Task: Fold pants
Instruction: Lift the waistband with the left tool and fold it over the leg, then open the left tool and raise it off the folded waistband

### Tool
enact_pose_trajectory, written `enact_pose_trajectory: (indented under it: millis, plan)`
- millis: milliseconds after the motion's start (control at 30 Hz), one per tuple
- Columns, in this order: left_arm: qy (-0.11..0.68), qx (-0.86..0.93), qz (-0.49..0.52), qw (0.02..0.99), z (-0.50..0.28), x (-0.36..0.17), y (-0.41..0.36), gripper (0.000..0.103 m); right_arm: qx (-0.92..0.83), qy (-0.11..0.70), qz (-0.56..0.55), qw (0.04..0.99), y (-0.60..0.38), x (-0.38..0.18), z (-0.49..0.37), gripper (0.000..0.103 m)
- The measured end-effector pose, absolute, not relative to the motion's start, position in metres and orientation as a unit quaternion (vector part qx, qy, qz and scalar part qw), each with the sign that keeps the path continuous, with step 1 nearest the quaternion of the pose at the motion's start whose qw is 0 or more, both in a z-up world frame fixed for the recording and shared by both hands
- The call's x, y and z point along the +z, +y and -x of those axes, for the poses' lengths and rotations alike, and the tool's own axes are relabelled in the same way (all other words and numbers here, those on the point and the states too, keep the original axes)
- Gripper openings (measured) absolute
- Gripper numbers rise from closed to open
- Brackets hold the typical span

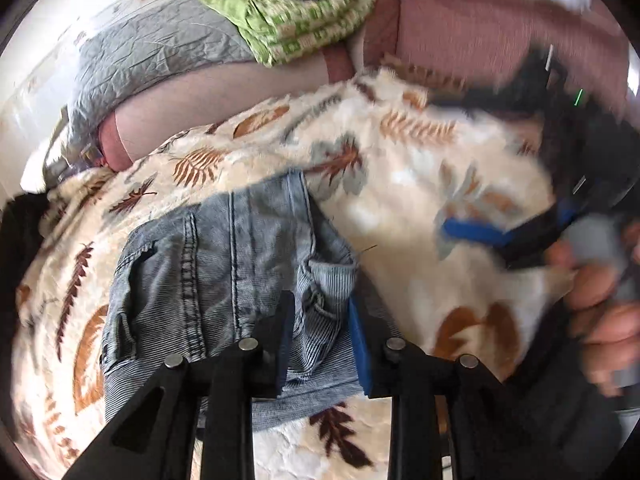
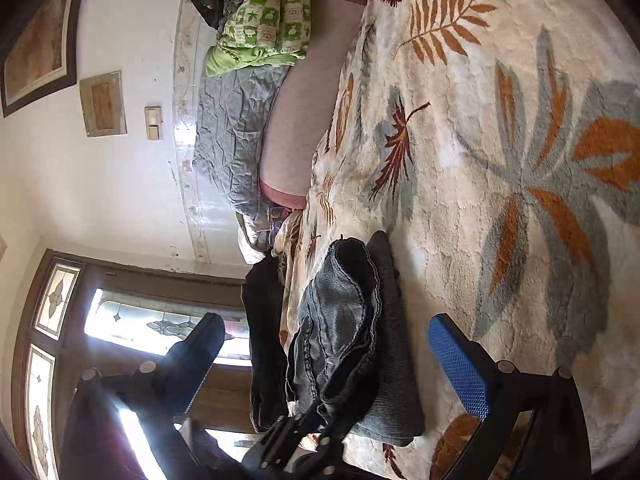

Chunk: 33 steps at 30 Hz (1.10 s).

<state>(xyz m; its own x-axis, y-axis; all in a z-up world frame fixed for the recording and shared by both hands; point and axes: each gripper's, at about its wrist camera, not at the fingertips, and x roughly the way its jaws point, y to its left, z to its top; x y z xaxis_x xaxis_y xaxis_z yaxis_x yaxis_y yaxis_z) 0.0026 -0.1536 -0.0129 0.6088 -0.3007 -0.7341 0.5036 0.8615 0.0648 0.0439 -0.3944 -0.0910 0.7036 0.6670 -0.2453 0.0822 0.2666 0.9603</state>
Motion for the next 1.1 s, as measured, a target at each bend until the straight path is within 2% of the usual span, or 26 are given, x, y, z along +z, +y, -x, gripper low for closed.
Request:
enact_pose_trajectory:
  millis: [67,133,233,333,467,533,633,700,800,900,967,1033,1100]
  plan:
    - [0.35,-0.241,-0.079,0.902,0.002,0.014,-0.131,0.056,0.196,0.33,-0.558,0.736,-0.392,-0.087,-0.043,0.103]
    - [0.313,-0.225,-0.033,0.922,0.006,0.035,-0.099,0.065,0.19,0.329,-0.538,0.752,-0.39,-0.081,-0.042,0.103]
    - [0.305,-0.137,0.006,0.943,-0.005,0.04,-0.05,0.067,0.205,0.332,-0.52,0.76,-0.379,-0.069,-0.041,0.103]
    - [0.354,-0.083,0.035,0.931,-0.031,0.014,-0.016,0.067,0.276,0.338,-0.504,0.745,-0.346,-0.043,-0.048,0.103]
    - [0.419,-0.075,0.012,0.905,-0.044,-0.028,-0.017,0.067,0.346,0.359,-0.489,0.716,-0.298,-0.017,-0.064,0.103]
    - [0.448,-0.099,0.005,0.888,-0.045,-0.045,-0.028,0.067,0.326,0.398,-0.469,0.718,-0.279,-0.028,-0.073,0.103]
    - [0.43,-0.095,-0.053,0.896,-0.034,-0.056,-0.05,0.073,0.231,0.519,-0.432,0.7,-0.266,-0.097,-0.079,0.101]
    - [0.418,-0.098,-0.056,0.902,-0.028,-0.05,-0.048,0.073,0.244,0.472,-0.485,0.694,-0.281,-0.109,-0.068,0.098]
    - [0.394,-0.117,0.031,0.911,-0.025,-0.029,-0.019,0.073,0.226,0.488,-0.473,0.698,-0.288,-0.1,-0.066,0.099]
    - [0.347,-0.084,0.065,0.932,-0.022,-0.008,0.006,0.073,0.235,0.505,-0.448,0.699,-0.284,-0.101,-0.069,0.099]
    - [0.367,-0.067,0.07,0.925,-0.033,-0.019,0.015,0.073,0.233,0.515,-0.44,0.698,-0.283,-0.098,-0.068,0.099]
    - [0.424,-0.064,0.055,0.902,-0.051,-0.049,0.013,0.073,0.224,0.518,-0.422,0.709,-0.282,-0.083,-0.069,0.099]
    - [0.412,-0.064,0.043,0.908,-0.046,-0.059,0.01,0.073,0.232,0.495,-0.404,0.733,-0.28,-0.053,-0.073,0.099]
